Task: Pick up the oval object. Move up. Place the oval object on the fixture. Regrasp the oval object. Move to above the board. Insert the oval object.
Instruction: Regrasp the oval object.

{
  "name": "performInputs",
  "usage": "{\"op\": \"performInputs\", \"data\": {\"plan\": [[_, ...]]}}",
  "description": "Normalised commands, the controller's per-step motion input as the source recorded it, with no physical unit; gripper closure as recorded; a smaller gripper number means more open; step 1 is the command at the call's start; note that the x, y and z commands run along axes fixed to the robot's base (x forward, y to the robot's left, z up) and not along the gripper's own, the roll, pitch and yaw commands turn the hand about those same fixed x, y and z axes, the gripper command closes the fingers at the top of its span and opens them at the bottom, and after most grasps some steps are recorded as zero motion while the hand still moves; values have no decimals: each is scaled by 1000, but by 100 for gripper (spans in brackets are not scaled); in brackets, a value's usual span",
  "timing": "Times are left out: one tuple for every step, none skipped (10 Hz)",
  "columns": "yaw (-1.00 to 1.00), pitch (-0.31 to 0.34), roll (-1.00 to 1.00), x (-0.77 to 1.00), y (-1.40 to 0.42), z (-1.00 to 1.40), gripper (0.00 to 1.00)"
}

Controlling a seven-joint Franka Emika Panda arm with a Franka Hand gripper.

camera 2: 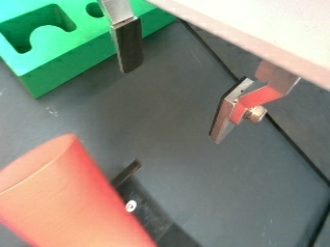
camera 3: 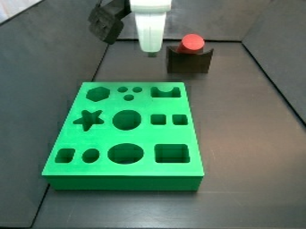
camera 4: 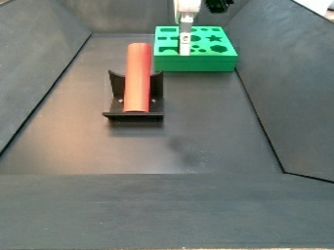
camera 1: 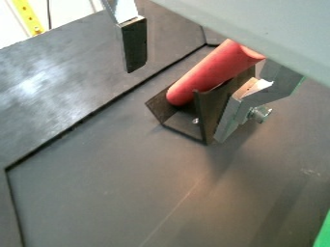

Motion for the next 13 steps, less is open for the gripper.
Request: {"op": "performInputs", "data": {"plan": [[-50, 229, 125, 1000, -8, -27, 0], [0, 209, 119, 1000, -15, -24, 0], [22, 189, 111, 1000, -18, -22, 0], [38, 161, 93, 1000, -18, -27, 0], [41, 149, 87, 1000, -18, -27, 0], [39, 133, 86, 1000, -21, -26, 0], [33, 121, 85, 1000, -22, -31, 0], [30, 114, 89, 1000, -25, -31, 0], [24, 111, 93, 1000, -24, -35, 0], [21, 110, 101, 1000, -22, -33, 0], [15, 106, 101, 916, -23, -39, 0], [12, 106, 107, 848, -21, -36, 0], [9, 110, 110, 786, -20, -34, 0]]}}
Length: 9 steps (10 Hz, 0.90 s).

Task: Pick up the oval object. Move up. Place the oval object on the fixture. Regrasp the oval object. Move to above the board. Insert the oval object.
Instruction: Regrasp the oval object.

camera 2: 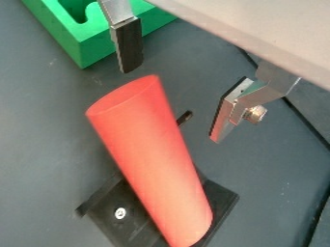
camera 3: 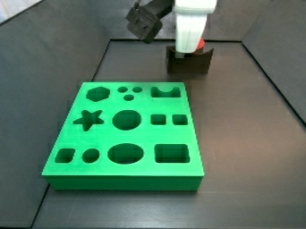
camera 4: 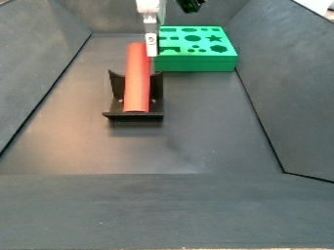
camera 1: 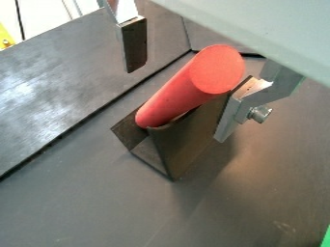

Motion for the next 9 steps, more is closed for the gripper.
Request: {"op": "performInputs", "data": {"plan": [[6, 113, 108, 730, -20, -34, 0], [4, 116, 103, 668, -20, -30, 0], [2, 126, 103, 594, -16, -30, 0], [1, 134, 104, 542, -17, -27, 0], [3, 138, 106, 495, -21, -23, 0], [9, 137, 105, 436, -24, -34, 0], [13, 136, 105, 395, -19, -33, 0], [13, 135, 108, 352, -19, -26, 0], [12, 137, 111, 305, -21, -25, 0]]}}
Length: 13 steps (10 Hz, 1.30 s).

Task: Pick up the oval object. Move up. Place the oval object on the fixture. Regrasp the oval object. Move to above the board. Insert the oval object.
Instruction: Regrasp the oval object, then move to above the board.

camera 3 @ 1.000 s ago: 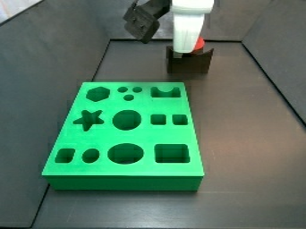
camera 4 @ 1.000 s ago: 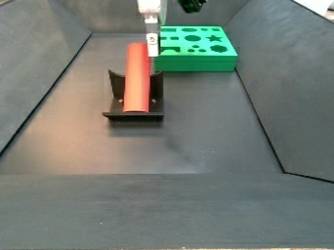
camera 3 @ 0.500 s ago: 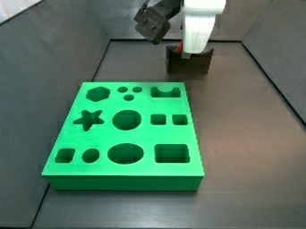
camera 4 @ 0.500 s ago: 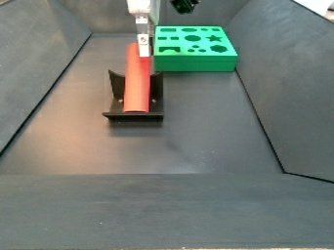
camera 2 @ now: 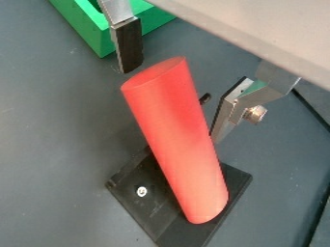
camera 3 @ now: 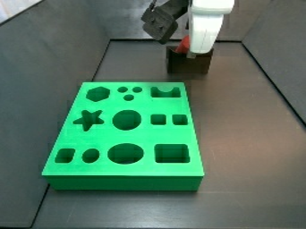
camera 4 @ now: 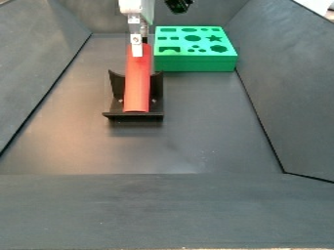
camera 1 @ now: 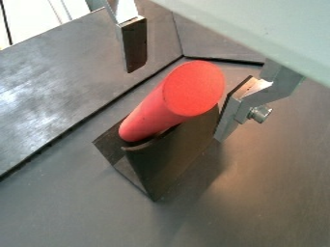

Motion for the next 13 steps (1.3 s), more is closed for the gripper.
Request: {"op": "performInputs", "data": {"plan": [[14, 138, 110, 257, -23, -34, 0], [14, 135, 108, 225, -19, -33, 0], [12, 134, 110, 186, -19, -27, 0], [0, 0, 0, 0, 500, 167, 100], [121, -32, -222, 187, -8, 1000, 100], [109, -10, -219, 178, -8, 1000, 100], [63, 25, -190, 164, -4, 1000, 100], [31, 45, -149, 157, -2, 1000, 100], [19, 59, -123, 152, -3, 1000, 100], [2, 100, -70, 138, -4, 1000, 100], [-3, 123, -56, 129, -5, 1000, 100], [2, 134, -49, 123, -6, 1000, 100], [3, 138, -47, 116, -5, 1000, 100]]}}
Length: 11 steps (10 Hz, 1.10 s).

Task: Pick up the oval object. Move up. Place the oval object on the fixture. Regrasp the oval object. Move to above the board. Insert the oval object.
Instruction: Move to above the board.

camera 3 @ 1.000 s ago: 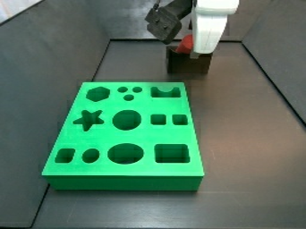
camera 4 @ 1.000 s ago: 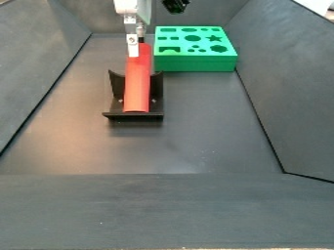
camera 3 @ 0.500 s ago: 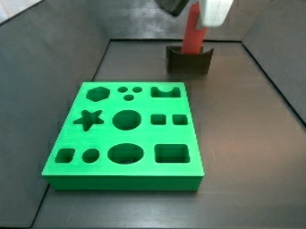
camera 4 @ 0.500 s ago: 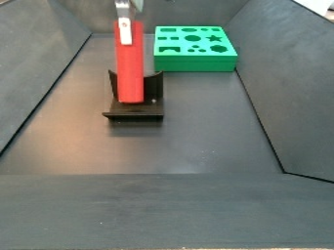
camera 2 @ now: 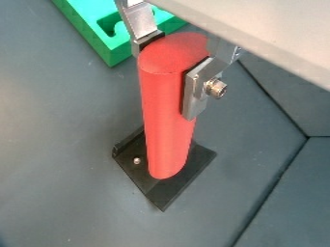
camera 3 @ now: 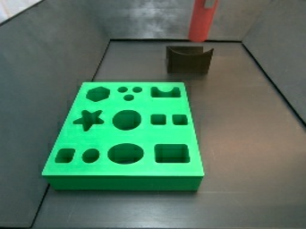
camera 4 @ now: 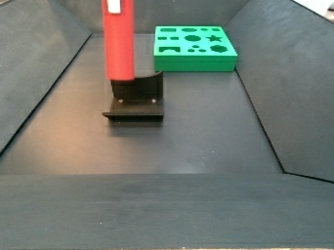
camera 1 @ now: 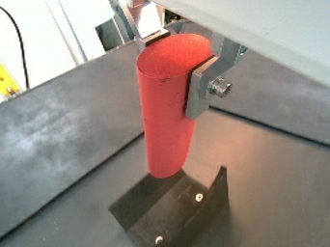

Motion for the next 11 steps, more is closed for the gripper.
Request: {"op": "performInputs", "data": {"plan": [[10, 146, -61, 100, -4, 1000, 100], [14, 145, -67, 86, -3, 1000, 100], [16, 133, -67, 70, -2, 1000, 100], [18, 125, -68, 53, -4, 938, 100], [19, 123, -71, 35, -3, 756, 100], [16, 120, -73, 25, -2, 623, 100], [15, 117, -73, 20, -2, 487, 100], [13, 115, -77, 13, -3, 303, 100], [13, 117, -80, 8, 0, 172, 100], [1000, 54, -235, -675, -1000, 211, 100], [1000, 48, -227, -675, -1000, 203, 100]]}}
